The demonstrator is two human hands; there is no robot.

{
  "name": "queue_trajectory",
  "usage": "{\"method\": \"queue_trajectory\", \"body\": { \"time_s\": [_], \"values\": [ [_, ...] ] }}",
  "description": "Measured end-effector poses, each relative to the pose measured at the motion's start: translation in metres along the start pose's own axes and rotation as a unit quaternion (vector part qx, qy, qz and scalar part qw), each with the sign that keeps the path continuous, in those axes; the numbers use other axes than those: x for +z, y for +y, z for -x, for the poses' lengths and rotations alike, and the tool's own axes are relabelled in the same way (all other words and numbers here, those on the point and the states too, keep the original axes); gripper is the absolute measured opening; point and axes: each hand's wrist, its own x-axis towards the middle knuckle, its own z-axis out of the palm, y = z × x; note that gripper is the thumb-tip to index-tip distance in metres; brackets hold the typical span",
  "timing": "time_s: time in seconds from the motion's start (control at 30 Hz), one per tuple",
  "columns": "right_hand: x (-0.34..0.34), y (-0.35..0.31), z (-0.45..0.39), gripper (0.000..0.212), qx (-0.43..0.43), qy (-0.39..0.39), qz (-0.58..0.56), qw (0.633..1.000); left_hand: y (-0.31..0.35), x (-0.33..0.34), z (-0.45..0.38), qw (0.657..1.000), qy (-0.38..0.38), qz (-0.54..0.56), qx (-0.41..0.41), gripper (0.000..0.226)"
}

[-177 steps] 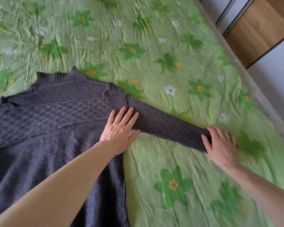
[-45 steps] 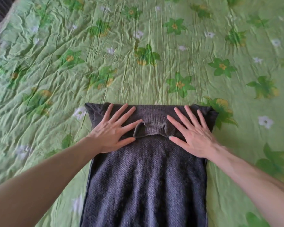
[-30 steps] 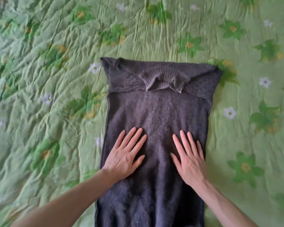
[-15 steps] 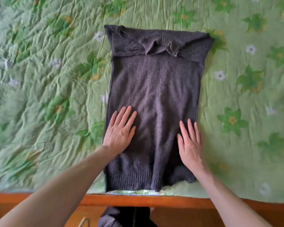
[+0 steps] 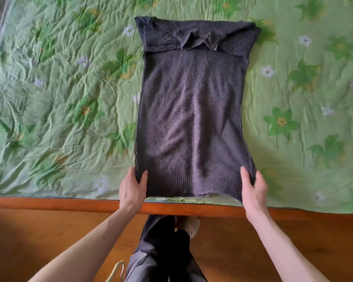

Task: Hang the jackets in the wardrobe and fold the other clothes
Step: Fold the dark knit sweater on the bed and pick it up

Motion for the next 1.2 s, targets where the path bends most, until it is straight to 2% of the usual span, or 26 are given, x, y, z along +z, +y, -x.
{"method": "queue_trajectory", "body": {
  "time_s": [0.1,0.23,0.33,0.4,0.47,0.5,0.57,0.6,0.63,0.67,0.7,0.8,0.83,0.93,0.97,1.03,1.13,1.2],
  "values": [
    [-0.017,0.024,-0.007,0.05,0.047,0.004,0.086,0.995,-0.014,-0.012,0.0,0.999,0.018,0.043,-0.008,0.028],
    [-0.032,0.041,-0.011,0.063,0.069,-0.036,0.134,0.988,-0.033,-0.018,-0.013,0.999,-0.01,0.011,-0.042,0.04],
    [-0.036,0.034,-0.007,0.071,0.084,-0.047,0.141,0.985,-0.031,-0.027,-0.018,0.996,-0.04,0.044,-0.059,0.056],
    [-0.037,0.023,-0.003,0.056,0.14,-0.055,0.058,0.987,-0.022,-0.035,-0.015,0.988,-0.072,0.103,-0.089,0.059],
    [-0.038,0.008,-0.002,0.035,0.235,-0.081,-0.1,0.963,-0.007,-0.046,-0.015,0.962,-0.119,0.194,-0.153,0.049],
    [-0.04,-0.002,-0.002,0.029,0.279,-0.096,-0.179,0.938,0.002,-0.054,-0.018,0.932,-0.158,0.262,-0.193,0.042],
    [-0.045,-0.018,-0.009,0.011,0.314,-0.143,-0.302,0.889,0.026,-0.069,-0.029,0.852,-0.237,0.394,-0.25,0.03],
    [-0.049,-0.026,-0.014,0.021,0.299,-0.172,-0.342,0.874,0.041,-0.076,-0.036,0.82,-0.256,0.439,-0.263,0.023],
    [-0.051,-0.034,-0.021,0.045,0.285,-0.188,-0.366,0.866,0.055,-0.081,-0.046,0.802,-0.26,0.466,-0.269,0.02],
    [-0.051,-0.043,-0.03,0.064,0.269,-0.195,-0.385,0.861,0.07,-0.086,-0.057,0.791,-0.259,0.485,-0.27,0.019],
    [-0.051,-0.058,-0.037,0.069,0.27,-0.191,-0.404,0.853,0.082,-0.09,-0.07,0.783,-0.253,0.5,-0.269,0.02],
    [-0.039,-0.095,-0.068,0.026,0.265,-0.15,-0.466,0.831,0.114,-0.094,-0.113,0.758,-0.248,0.539,-0.269,0.016],
    [-0.034,-0.11,-0.077,0.027,0.261,-0.142,-0.474,0.829,0.124,-0.095,-0.128,0.753,-0.245,0.547,-0.271,0.017],
    [-0.019,-0.143,-0.108,0.072,0.202,-0.149,-0.53,0.81,0.147,-0.092,-0.171,0.743,-0.231,0.567,-0.27,0.024],
    [-0.014,-0.154,-0.115,0.068,0.194,-0.151,-0.526,0.815,0.154,-0.091,-0.181,0.743,-0.224,0.57,-0.27,0.025],
    [0.001,-0.178,-0.133,0.025,0.199,-0.13,-0.491,0.838,0.167,-0.09,-0.205,0.754,-0.207,0.562,-0.271,0.026],
    [0.024,-0.203,-0.176,0.032,0.195,-0.107,-0.453,0.863,0.185,-0.089,-0.244,0.77,-0.194,0.547,-0.265,0.026],
    [0.035,-0.217,-0.202,0.032,0.189,-0.079,-0.451,0.869,0.195,-0.089,-0.266,0.766,-0.191,0.555,-0.263,0.026]
  ]
}}
